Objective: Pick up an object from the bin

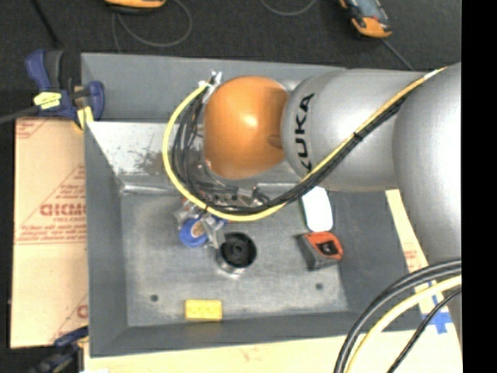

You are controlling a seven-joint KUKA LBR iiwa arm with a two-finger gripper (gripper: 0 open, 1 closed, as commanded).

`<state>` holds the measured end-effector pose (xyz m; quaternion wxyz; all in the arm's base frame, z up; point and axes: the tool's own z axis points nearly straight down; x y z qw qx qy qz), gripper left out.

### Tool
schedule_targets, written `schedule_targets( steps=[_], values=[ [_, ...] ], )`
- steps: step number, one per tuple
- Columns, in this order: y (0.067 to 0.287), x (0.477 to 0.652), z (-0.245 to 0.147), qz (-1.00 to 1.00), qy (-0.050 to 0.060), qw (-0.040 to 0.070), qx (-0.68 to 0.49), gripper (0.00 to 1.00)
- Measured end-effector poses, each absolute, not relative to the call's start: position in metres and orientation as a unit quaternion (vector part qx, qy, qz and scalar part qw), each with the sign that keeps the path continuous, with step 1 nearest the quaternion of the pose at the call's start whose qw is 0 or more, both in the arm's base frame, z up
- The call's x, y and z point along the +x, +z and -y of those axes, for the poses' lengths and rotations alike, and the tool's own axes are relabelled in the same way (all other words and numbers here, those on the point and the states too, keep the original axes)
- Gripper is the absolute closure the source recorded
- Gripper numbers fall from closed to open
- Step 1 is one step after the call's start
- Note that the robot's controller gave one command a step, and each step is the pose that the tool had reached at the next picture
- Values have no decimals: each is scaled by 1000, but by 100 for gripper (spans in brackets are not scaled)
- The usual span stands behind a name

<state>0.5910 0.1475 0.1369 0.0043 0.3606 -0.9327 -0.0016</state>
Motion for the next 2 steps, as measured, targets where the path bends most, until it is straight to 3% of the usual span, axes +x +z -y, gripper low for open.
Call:
schedule_targets(
  steps=[1, 2],
  values=[
    [152, 611, -141, 916, 3, -11, 401, 100],
    [287, 608, -104, 921, 1, -5, 389, 100]
  ],
)
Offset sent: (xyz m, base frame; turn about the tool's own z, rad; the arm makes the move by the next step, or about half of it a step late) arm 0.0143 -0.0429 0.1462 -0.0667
